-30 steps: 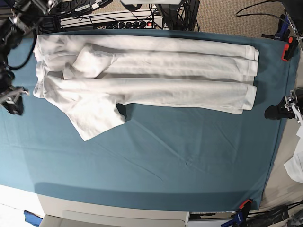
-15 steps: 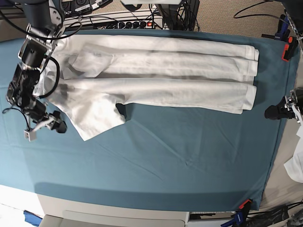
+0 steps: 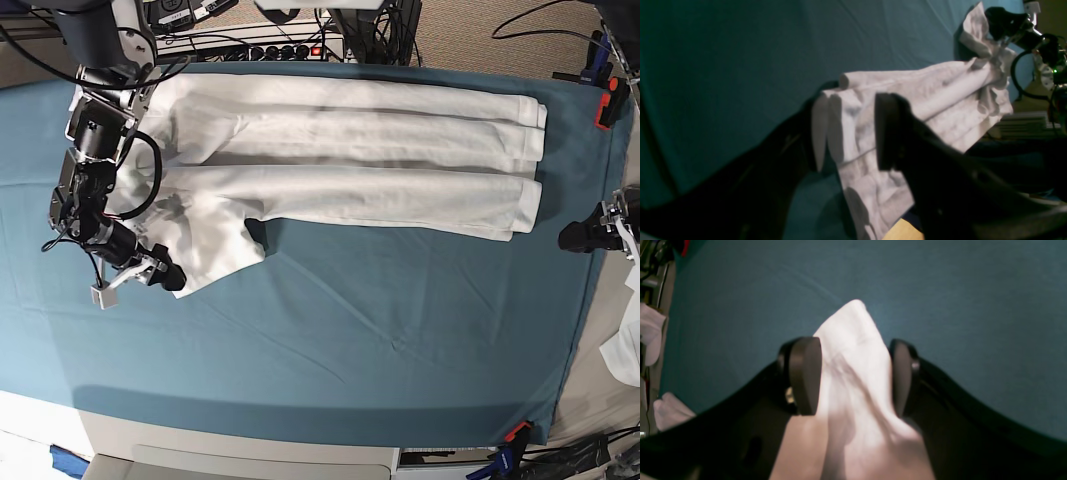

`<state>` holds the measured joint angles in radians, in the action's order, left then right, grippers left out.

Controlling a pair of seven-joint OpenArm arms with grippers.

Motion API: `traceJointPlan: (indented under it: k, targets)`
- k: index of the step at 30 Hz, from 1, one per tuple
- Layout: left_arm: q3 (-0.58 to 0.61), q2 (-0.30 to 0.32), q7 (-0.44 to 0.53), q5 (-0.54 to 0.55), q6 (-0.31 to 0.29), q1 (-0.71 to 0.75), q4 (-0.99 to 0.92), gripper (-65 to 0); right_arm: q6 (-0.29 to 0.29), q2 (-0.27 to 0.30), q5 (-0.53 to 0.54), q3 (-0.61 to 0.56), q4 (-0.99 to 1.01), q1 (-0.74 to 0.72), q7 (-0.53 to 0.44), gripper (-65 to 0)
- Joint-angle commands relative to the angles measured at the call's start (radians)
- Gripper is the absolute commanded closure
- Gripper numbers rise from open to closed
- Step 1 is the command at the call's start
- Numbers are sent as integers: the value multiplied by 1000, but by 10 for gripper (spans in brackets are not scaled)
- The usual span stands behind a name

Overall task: Fold the T-shirt properly
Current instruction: 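Grasp the shirt's sleeve end with the right gripper and fold it inward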

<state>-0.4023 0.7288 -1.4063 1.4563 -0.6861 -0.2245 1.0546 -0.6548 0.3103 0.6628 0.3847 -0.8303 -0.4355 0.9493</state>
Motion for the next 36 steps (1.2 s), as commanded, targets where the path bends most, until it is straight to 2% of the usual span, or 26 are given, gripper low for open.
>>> traceJointPlan:
  k: [1, 3, 4, 8, 12, 15, 23, 27, 31, 36]
  targets:
    - [-8, 30, 10, 27, -7, -19, 15, -249, -3, 18, 6, 1, -12, -24, -3, -322]
    - [-8, 30, 10, 27, -7, -19, 15, -249, -3, 20, 6, 1, -13, -24, -3, -310]
    - [-8, 30, 10, 27, -8, -19, 15, -249, -3, 20, 6, 1, -13, -24, -3, -282]
    - [-8, 30, 10, 27, -7, -19, 15, -249, -13, 19, 6, 1, -13, -24, -3, -92]
    - [-8, 30, 10, 27, -7, -19, 15, -249, -32, 19, 6, 1, -13, -24, 4, 0]
    - [-8, 30, 10, 27, -7, -19, 15, -249, -34, 19, 36, 1, -14, -24, 35, 0]
    - [-8, 29, 10, 27, -8, -19, 15, -249, -43, 13, 266, 0, -106, -4, 211, 0]
    - [-8, 27, 10, 27, -8, -19, 15, -249, -43, 14, 307, 0, -275, 68, 276, 0]
    - [-8, 20, 10, 27, -8, -19, 15, -249, -43, 10, 306, 1, -508, 201, 316, 0]
    - [-8, 7, 10, 27, -8, -19, 15, -249, -43, -54, 298, 0, -768, 404, 317, 0]
